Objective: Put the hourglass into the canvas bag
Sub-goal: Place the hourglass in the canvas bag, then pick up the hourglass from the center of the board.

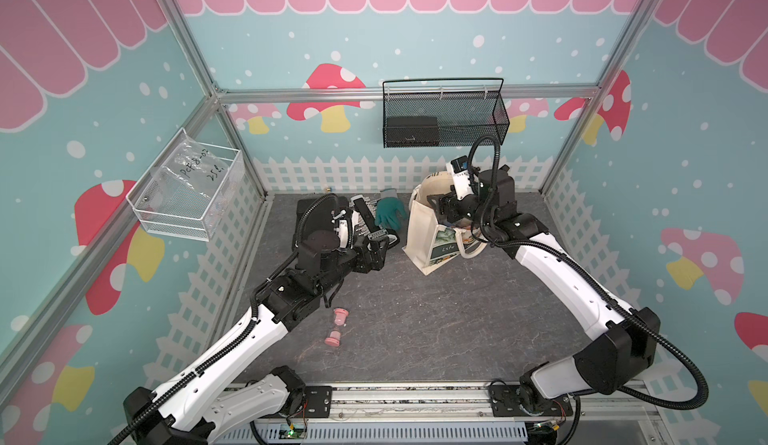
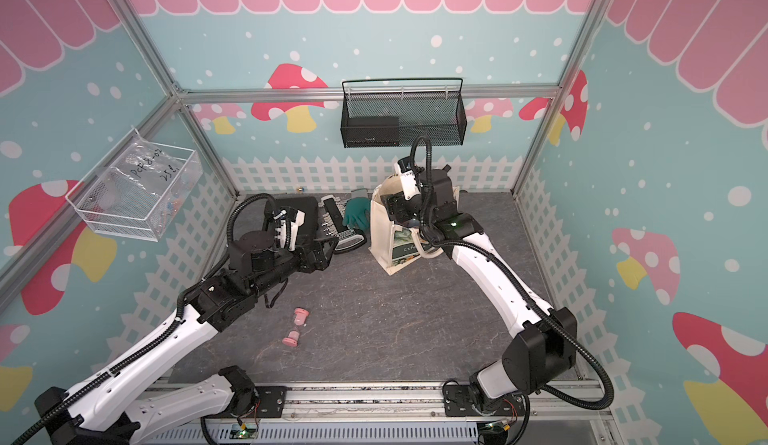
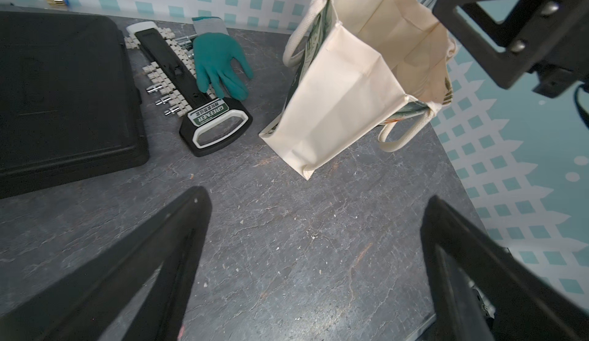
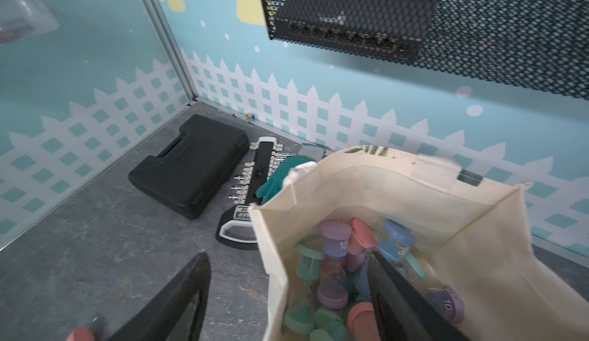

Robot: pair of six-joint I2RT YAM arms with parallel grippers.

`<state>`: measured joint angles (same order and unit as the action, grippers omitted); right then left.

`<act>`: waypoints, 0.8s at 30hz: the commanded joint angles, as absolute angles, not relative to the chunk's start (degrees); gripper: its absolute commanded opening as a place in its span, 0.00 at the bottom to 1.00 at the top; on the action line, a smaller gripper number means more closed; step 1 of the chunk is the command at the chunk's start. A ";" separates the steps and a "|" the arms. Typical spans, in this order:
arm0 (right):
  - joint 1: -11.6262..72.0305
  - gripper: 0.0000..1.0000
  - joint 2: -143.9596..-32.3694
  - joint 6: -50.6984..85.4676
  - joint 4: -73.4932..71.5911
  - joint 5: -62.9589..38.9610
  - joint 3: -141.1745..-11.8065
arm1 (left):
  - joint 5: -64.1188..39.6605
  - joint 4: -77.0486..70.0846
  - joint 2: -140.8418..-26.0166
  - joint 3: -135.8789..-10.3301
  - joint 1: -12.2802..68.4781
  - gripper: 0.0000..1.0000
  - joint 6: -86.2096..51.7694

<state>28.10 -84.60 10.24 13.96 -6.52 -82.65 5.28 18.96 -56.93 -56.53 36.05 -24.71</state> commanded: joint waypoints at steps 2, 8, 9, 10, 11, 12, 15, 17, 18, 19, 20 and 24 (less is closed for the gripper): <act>34.26 0.79 -84.85 14.05 18.06 -3.30 -83.79 | 9.83 24.21 -52.94 -54.81 35.55 0.99 -25.46; 42.95 0.79 -88.29 21.13 19.23 -0.85 -82.78 | 15.84 30.54 -47.39 -53.12 34.88 0.99 -27.43; 44.11 0.79 -88.92 22.07 19.17 -0.46 -82.39 | 16.59 31.27 -46.39 -52.70 34.74 0.99 -27.74; 45.36 0.79 -89.58 23.35 18.85 -0.03 -81.87 | 17.29 32.17 -45.36 -52.28 34.63 0.99 -28.09; 46.56 0.79 -90.30 24.49 18.64 0.08 -81.44 | 17.88 32.98 -44.37 -51.92 34.54 0.99 -28.41; 47.58 0.79 -90.91 25.49 18.54 0.21 -81.14 | 17.95 33.70 -43.53 -51.57 34.42 0.99 -28.72; 50.65 0.79 -92.89 28.90 17.70 0.63 -79.82 | 20.73 36.70 -41.14 -50.94 34.28 0.99 -29.65; 52.34 0.79 -94.27 31.24 16.65 0.36 -78.64 | 21.81 38.57 -39.76 -50.50 34.13 1.00 -30.35; 53.20 0.79 -95.01 32.04 16.04 0.01 -78.41 | 22.34 39.18 -39.07 -50.22 34.10 0.99 -30.62; 54.30 0.79 -95.93 33.21 15.67 -0.17 -78.16 | 22.78 39.61 -38.32 -49.87 34.06 0.99 -30.84; 55.39 0.80 -97.00 34.21 15.33 -0.48 -78.22 | 23.09 40.07 -37.58 -49.60 34.01 1.00 -31.09; 59.16 0.80 -101.01 38.10 14.62 -0.42 -78.79 | 24.40 42.57 -35.72 -49.35 33.93 0.99 -32.05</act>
